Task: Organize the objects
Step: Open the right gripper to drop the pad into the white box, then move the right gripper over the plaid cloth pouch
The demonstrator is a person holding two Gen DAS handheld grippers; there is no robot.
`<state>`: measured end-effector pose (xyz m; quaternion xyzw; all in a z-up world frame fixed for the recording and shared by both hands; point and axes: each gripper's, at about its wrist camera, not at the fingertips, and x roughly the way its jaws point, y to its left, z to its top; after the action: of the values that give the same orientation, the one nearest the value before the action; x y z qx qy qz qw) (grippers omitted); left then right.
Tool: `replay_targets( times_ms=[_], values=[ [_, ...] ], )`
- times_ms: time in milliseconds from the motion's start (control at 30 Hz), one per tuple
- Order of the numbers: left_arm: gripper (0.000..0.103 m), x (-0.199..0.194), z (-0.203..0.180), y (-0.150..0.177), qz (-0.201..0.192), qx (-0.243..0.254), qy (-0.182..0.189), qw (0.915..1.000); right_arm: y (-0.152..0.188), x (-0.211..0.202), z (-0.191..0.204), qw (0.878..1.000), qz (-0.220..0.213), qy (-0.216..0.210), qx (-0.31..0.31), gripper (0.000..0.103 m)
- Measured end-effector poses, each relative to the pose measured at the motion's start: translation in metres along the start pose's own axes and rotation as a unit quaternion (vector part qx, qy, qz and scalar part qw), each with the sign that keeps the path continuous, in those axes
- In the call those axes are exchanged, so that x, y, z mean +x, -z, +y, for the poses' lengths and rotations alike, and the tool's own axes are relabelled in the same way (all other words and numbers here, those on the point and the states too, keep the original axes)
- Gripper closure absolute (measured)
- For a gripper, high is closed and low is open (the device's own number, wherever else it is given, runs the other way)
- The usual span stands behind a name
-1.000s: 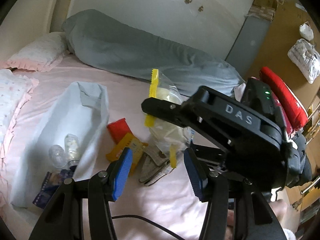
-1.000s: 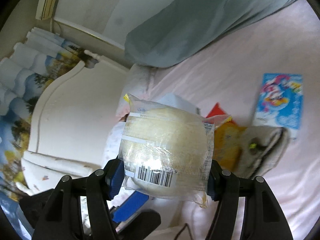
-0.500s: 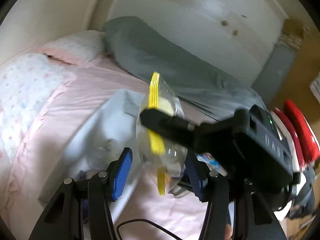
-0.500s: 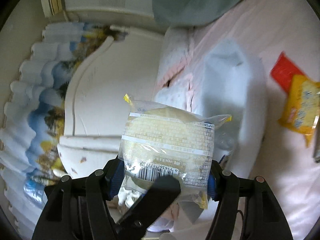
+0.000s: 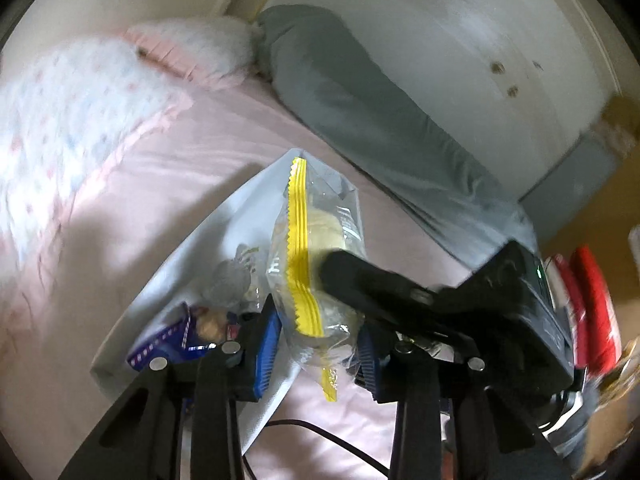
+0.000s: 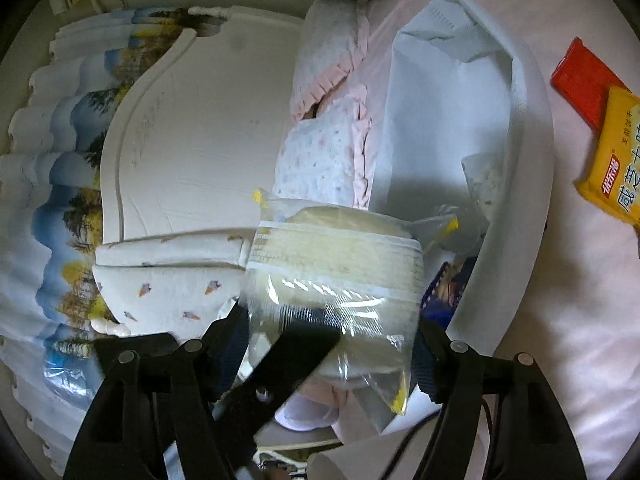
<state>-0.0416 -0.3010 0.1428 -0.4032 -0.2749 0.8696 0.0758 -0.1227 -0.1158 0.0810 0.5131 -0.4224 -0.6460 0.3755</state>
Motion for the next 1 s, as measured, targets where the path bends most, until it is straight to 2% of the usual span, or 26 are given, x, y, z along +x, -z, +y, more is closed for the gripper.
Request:
replay_targets(
  times_ms=[67,133,200,267,400,467,567,700,867,933,1000],
  values=[
    [0.070,-0.003,0.009,-0.002,-0.008,-0.017,-0.021,0.9996,0.001,-0.002,0.002,1.000,0.008,0.004,-0.001,0.031],
    [0.070,-0.006,0.018,-0.004,-0.015,-0.027,-0.045,0.9985,0.002,-0.007,0.008,0.999,-0.001,0.042,-0.023,0.031],
    [0.070,-0.002,0.029,-0.005,0.003,-0.051,-0.030,0.9983,0.004,-0.013,0.019,0.991,-0.021,0.106,-0.073,0.031],
    [0.070,0.005,0.040,-0.003,0.025,-0.080,-0.015,0.9964,0.008,-0.016,0.027,0.982,-0.030,0.150,-0.109,0.031],
    [0.067,0.015,0.048,0.001,0.038,-0.113,-0.033,0.9923,0.017,-0.019,0.040,0.965,-0.050,0.205,-0.158,0.031],
    [0.059,0.012,0.045,0.002,0.032,-0.115,-0.030,0.9924,0.019,-0.025,0.043,0.957,-0.064,0.221,-0.175,0.031],
    [0.054,0.003,0.034,0.001,0.007,-0.092,-0.059,0.9940,0.022,-0.037,0.048,0.950,-0.085,0.231,-0.192,0.031],
    [0.054,-0.004,-0.001,0.005,-0.023,-0.013,-0.096,0.9950,0.025,-0.060,0.046,0.940,-0.116,0.257,-0.191,0.031],
    [0.054,0.007,-0.040,0.021,0.004,0.057,-0.081,0.9951,0.031,-0.099,0.027,0.926,-0.158,0.292,-0.180,0.031],
    [0.054,0.016,-0.059,0.030,0.013,0.083,-0.068,0.9941,0.031,-0.109,0.016,0.925,-0.158,0.301,-0.172,0.031],
    [0.054,0.027,-0.079,0.040,0.016,0.121,-0.073,0.9898,0.029,-0.120,0.004,0.922,-0.154,0.314,-0.168,0.031]
  ],
)
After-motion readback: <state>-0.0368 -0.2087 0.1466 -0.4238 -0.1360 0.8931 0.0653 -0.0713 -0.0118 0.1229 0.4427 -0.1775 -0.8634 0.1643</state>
